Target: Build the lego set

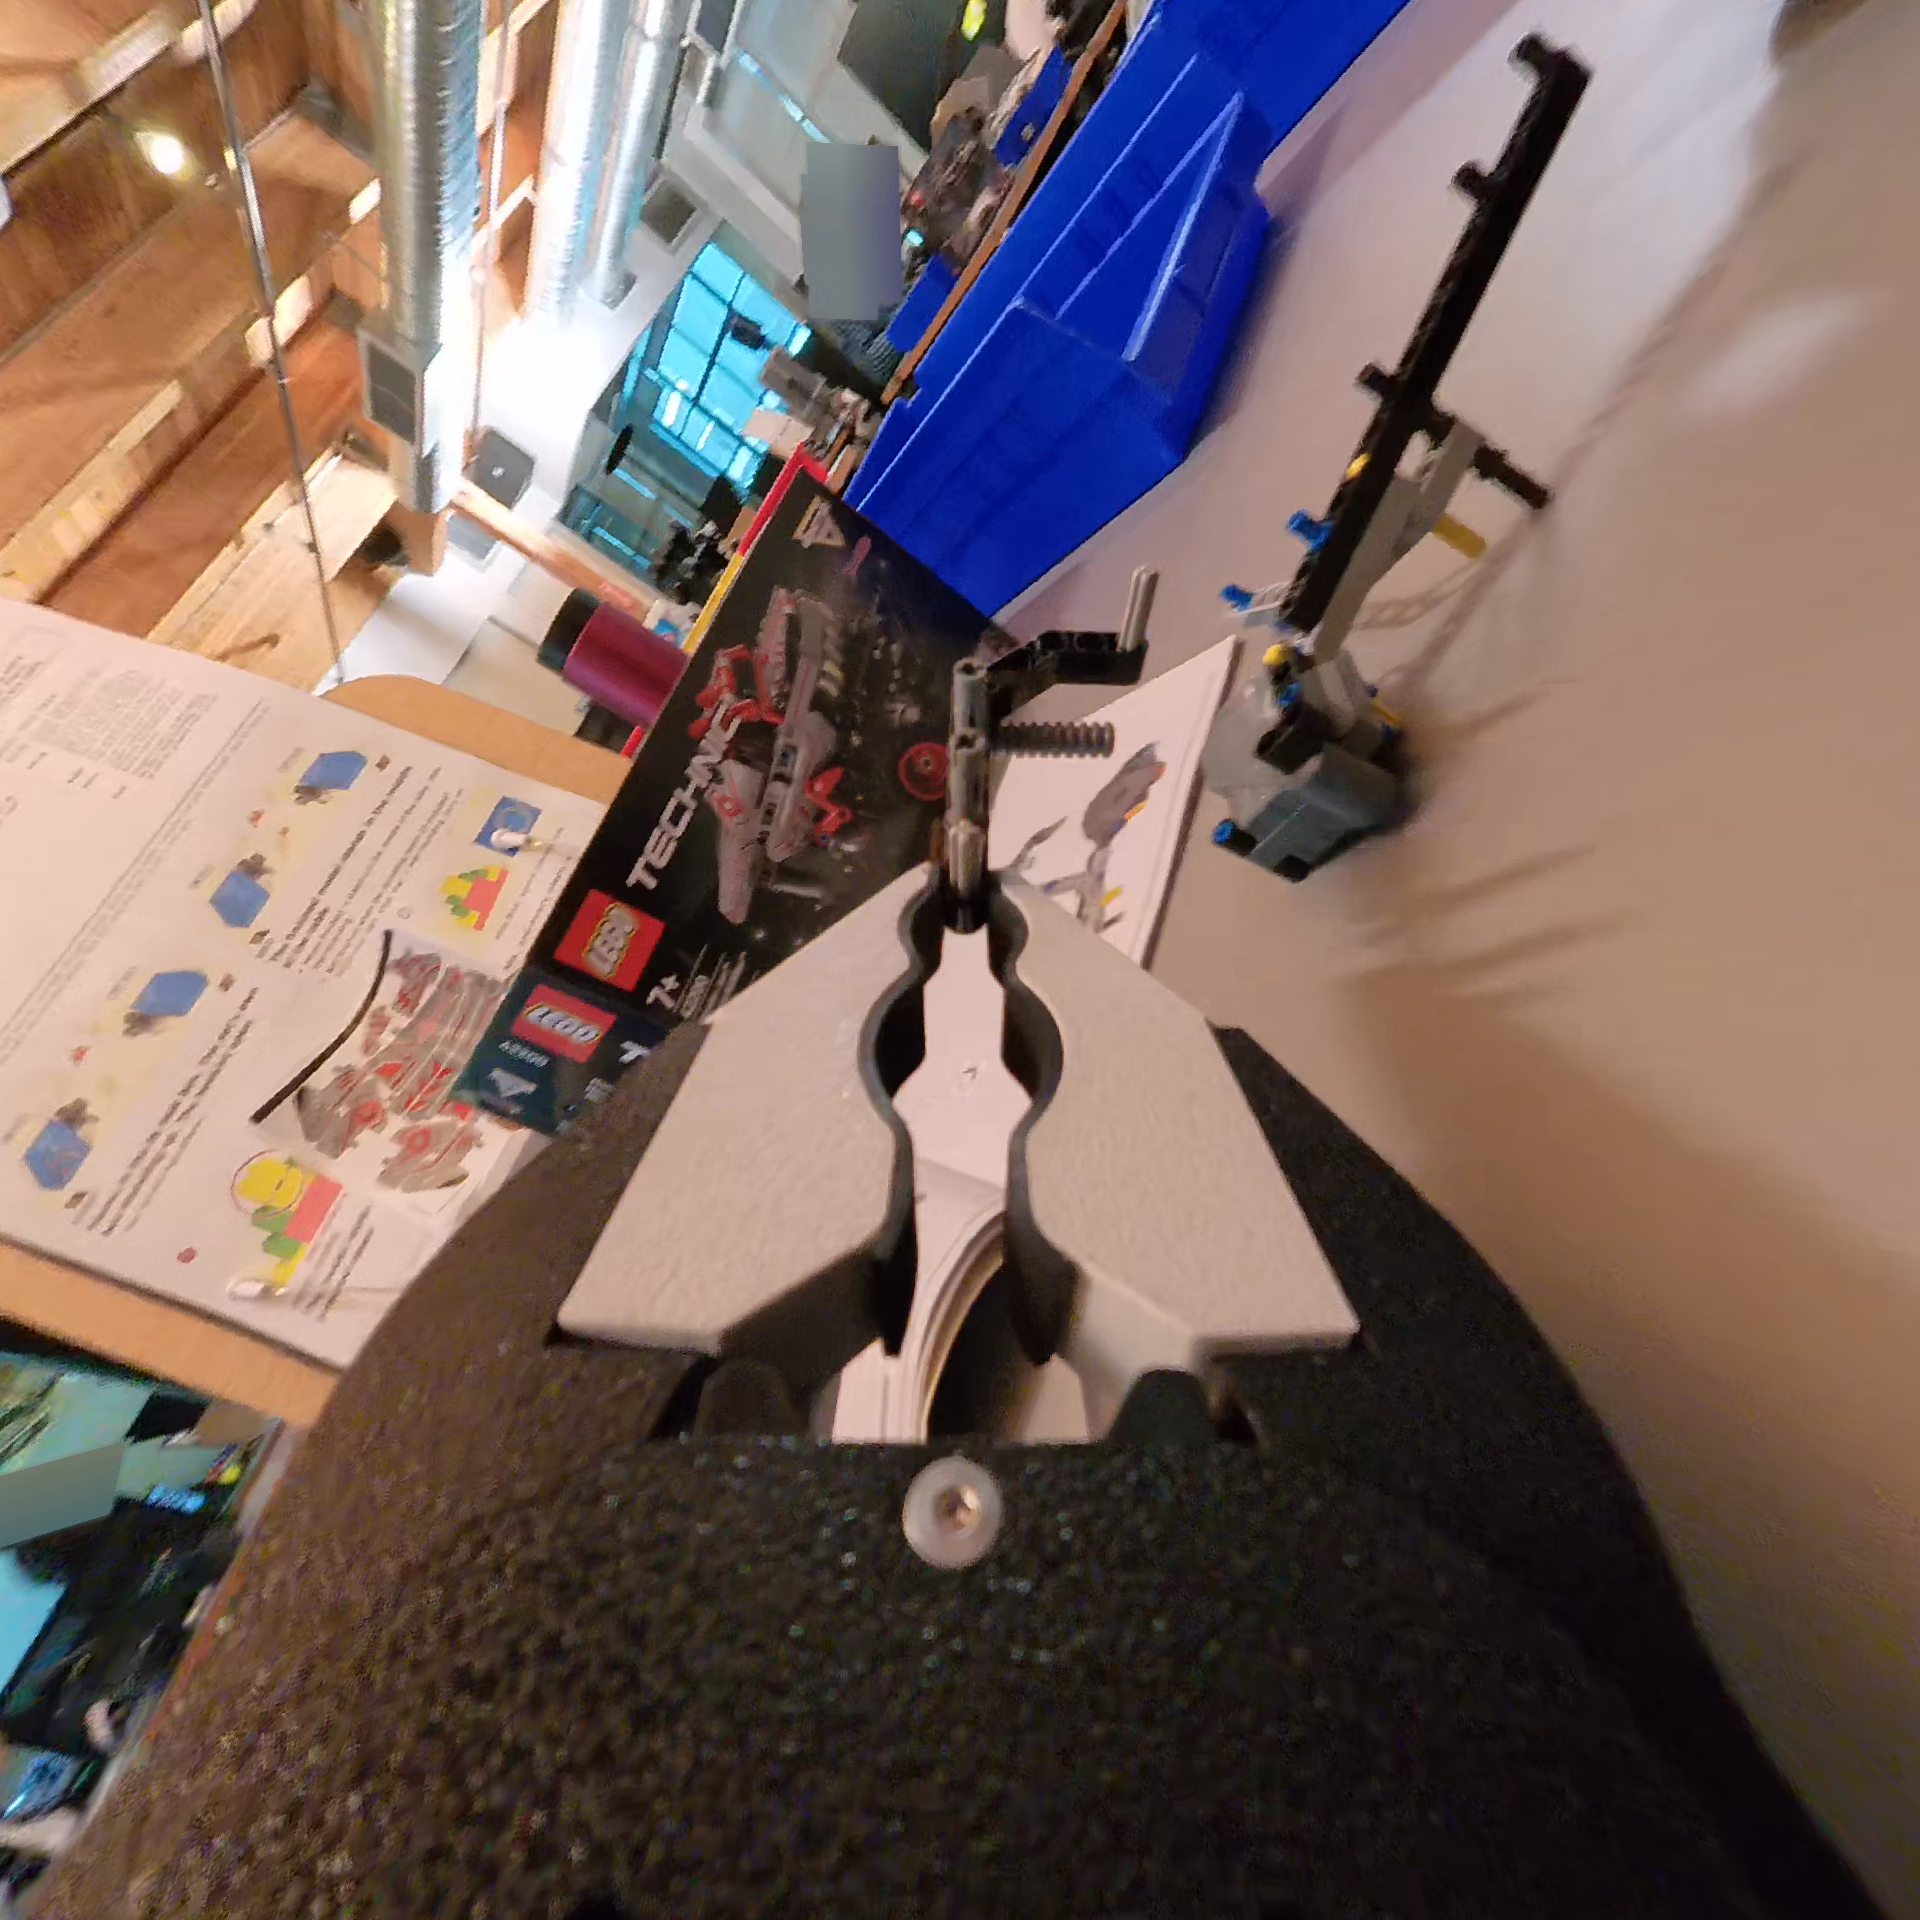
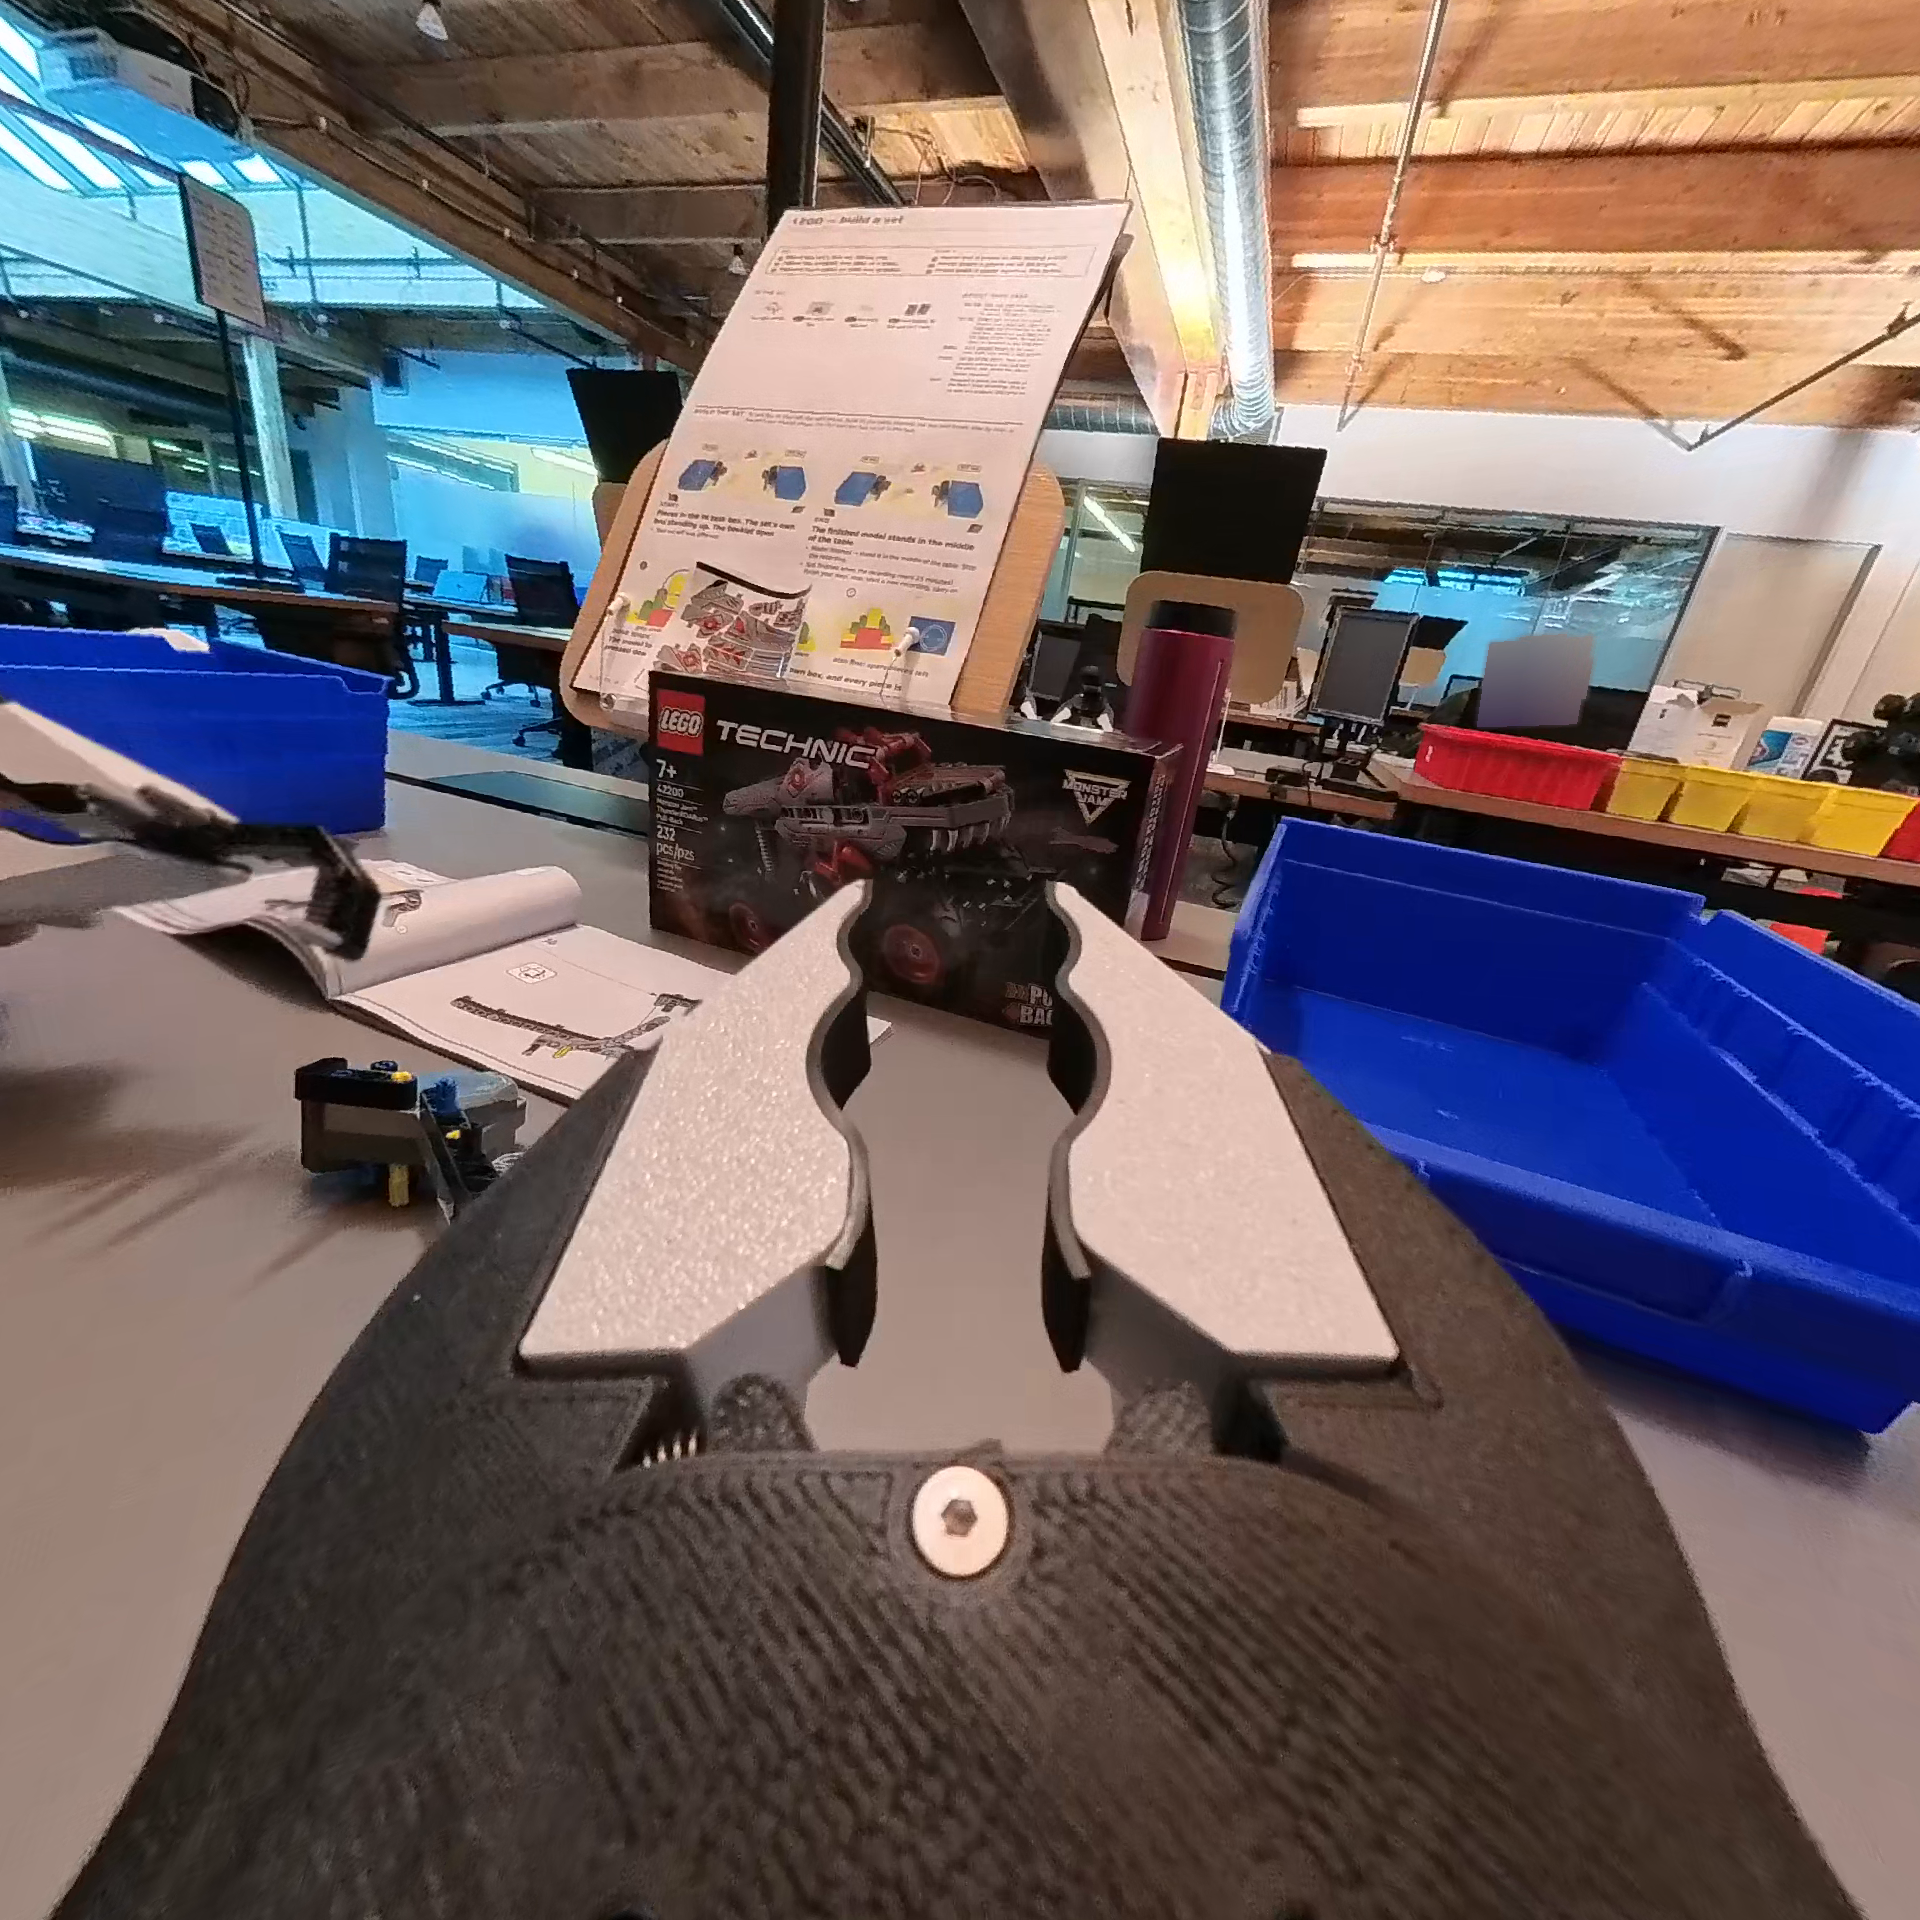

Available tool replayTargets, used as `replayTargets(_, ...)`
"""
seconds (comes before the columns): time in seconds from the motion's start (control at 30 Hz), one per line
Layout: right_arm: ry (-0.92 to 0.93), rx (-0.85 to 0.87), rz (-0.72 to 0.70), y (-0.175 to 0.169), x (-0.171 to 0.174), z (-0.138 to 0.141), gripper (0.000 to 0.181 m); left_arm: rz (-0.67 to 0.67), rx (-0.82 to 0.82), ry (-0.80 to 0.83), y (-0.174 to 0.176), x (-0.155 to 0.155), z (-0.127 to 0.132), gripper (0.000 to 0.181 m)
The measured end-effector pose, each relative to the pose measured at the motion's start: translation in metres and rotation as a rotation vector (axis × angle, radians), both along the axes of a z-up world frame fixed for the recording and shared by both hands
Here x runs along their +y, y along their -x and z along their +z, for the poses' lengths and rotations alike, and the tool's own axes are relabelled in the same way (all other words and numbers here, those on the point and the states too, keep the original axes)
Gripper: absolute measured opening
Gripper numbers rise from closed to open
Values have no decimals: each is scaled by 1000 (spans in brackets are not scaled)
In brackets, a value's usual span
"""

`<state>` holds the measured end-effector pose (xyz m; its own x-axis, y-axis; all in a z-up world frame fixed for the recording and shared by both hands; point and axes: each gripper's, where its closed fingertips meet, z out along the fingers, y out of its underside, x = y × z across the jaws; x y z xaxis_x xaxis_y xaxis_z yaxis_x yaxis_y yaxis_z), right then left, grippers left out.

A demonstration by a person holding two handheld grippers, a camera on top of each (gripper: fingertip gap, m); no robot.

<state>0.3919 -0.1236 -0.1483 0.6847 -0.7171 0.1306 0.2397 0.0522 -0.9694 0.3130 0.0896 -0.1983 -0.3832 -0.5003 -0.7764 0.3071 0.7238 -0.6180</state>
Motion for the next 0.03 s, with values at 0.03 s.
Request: replayTargets(0.03,4,-2,0,0,1,0,27,20,-11,-3,-2,3,1,4)
